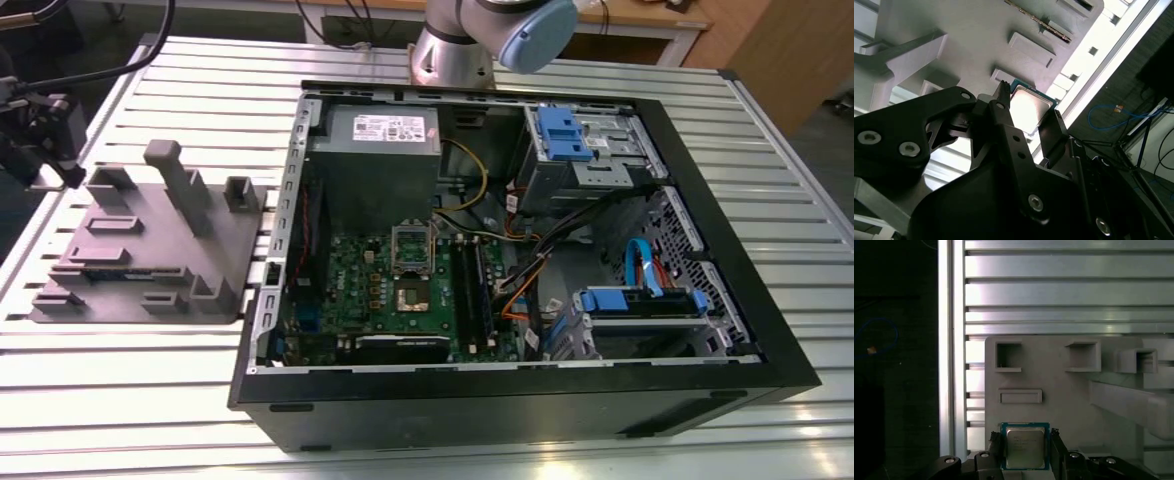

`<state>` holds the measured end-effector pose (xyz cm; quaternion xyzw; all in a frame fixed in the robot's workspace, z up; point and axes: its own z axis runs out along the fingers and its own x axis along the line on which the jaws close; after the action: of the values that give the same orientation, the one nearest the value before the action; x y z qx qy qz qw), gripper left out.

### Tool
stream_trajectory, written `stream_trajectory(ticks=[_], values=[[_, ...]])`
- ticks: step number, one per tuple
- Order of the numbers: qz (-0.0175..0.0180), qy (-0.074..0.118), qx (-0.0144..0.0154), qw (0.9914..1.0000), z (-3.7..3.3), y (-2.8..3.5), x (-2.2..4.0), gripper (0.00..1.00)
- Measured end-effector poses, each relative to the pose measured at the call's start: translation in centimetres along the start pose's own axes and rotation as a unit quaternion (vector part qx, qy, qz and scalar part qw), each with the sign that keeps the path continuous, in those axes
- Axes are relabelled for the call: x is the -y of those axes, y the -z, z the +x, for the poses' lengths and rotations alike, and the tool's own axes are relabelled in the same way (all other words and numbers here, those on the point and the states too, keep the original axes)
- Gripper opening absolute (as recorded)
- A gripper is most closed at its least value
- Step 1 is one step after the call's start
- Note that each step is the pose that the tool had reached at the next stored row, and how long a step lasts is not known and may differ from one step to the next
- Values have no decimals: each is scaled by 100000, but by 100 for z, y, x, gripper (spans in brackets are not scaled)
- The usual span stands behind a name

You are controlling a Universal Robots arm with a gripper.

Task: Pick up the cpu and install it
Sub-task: 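Pick up the cpu and move it towards the insertion slot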

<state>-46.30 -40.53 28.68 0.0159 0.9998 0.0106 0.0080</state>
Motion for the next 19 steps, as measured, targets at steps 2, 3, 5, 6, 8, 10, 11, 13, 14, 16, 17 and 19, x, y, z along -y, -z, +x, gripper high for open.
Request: stream_trajectory(ticks=[2,3,5,6,8,10,11,13,14,16,17,19], values=[[-8,0,12,100000,0,9,0,47],[-6,2,7,100000,-1,16,0,47],[-9,0,11,100000,-1,27,-1,47],[-7,1,11,100000,-1,32,-1,47],[-7,0,11,100000,-1,44,-1,47],[-10,0,16,100000,-1,54,-1,47],[-10,2,15,100000,-1,60,-1,47],[-6,2,9,100000,-2,70,-2,47],[-9,1,12,100000,-2,74,-2,47],[-11,3,16,100000,-2,85,-2,47],[-6,1,12,100000,-2,90,-2,47],[-9,1,16,100000,-2,100,-2,47]])
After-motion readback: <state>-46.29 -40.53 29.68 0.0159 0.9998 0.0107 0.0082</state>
